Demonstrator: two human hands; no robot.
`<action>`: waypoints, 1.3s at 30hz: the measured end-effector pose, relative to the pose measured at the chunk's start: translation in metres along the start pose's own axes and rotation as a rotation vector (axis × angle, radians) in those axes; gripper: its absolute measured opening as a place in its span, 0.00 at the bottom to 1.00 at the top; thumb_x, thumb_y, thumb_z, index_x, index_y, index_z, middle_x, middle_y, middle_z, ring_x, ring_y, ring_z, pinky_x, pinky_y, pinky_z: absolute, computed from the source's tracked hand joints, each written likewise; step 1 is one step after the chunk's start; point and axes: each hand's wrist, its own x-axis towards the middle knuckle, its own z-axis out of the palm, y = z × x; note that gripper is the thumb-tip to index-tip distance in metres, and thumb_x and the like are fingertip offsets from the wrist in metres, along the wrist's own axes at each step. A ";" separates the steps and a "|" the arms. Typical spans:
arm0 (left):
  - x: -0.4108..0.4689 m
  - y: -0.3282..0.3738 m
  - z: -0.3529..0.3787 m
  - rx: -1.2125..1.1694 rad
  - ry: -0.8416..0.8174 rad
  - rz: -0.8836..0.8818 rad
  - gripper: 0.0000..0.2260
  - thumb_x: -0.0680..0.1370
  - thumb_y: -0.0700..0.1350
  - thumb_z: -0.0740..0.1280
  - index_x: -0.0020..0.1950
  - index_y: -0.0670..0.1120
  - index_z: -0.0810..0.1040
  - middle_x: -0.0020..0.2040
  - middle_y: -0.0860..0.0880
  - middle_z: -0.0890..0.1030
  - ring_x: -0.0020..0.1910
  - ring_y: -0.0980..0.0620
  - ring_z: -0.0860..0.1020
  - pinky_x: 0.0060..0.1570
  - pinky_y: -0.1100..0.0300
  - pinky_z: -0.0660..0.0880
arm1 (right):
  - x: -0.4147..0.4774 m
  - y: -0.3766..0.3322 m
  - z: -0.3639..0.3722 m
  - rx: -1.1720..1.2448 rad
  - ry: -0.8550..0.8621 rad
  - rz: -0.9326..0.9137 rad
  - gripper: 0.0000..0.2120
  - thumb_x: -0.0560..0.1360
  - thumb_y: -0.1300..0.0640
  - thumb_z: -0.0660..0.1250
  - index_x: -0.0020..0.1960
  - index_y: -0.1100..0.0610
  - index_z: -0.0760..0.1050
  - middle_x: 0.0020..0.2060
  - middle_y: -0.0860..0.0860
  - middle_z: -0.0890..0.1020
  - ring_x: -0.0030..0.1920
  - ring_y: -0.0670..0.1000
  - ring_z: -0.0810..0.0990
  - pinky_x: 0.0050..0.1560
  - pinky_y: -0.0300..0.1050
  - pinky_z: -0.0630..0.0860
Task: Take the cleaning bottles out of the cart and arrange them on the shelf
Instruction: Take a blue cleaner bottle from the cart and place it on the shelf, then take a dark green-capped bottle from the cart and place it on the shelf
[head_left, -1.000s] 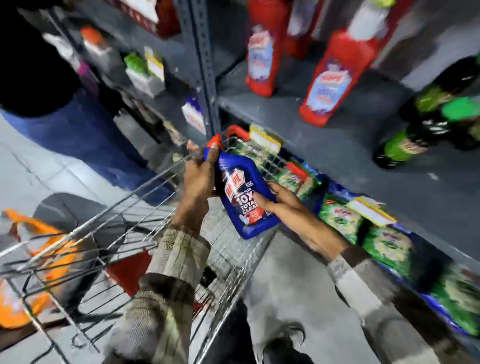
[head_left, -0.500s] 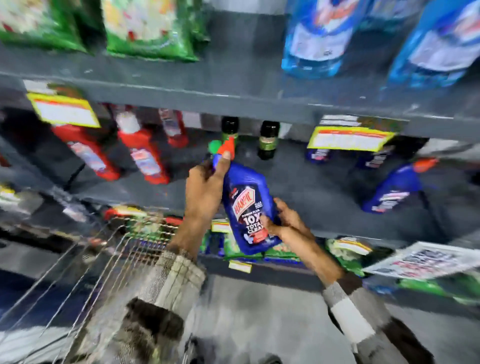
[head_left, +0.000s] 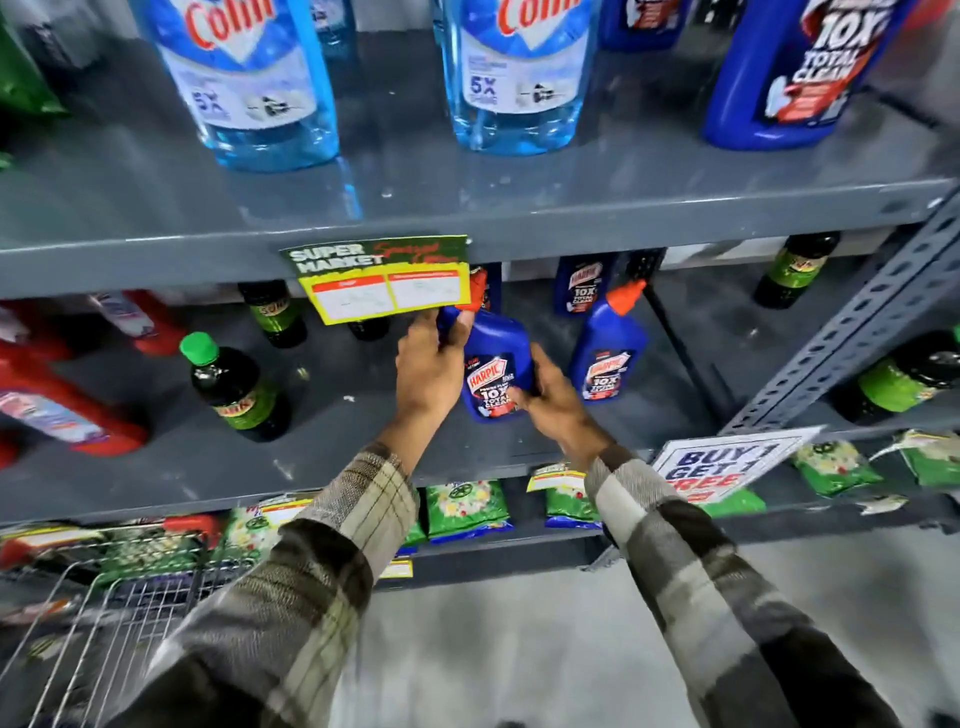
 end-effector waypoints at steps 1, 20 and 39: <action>0.005 -0.004 0.007 0.013 -0.003 -0.003 0.22 0.72 0.68 0.58 0.55 0.54 0.75 0.55 0.44 0.84 0.58 0.39 0.80 0.62 0.40 0.75 | 0.003 -0.003 -0.002 -0.008 0.020 0.017 0.30 0.68 0.60 0.68 0.68 0.47 0.67 0.61 0.57 0.81 0.62 0.58 0.80 0.64 0.63 0.75; -0.006 -0.043 0.032 -0.016 -0.011 0.008 0.14 0.81 0.46 0.66 0.64 0.43 0.72 0.53 0.47 0.83 0.51 0.48 0.82 0.51 0.61 0.77 | -0.024 0.013 0.036 -0.042 0.333 0.142 0.33 0.68 0.64 0.74 0.71 0.58 0.67 0.61 0.56 0.78 0.60 0.54 0.76 0.62 0.48 0.72; -0.279 -0.342 -0.404 -0.140 0.877 -0.765 0.10 0.83 0.51 0.63 0.52 0.45 0.76 0.46 0.47 0.81 0.43 0.50 0.79 0.42 0.63 0.77 | -0.225 -0.023 0.528 -0.258 -0.769 -0.031 0.28 0.71 0.68 0.70 0.69 0.64 0.66 0.63 0.59 0.74 0.57 0.58 0.77 0.61 0.48 0.76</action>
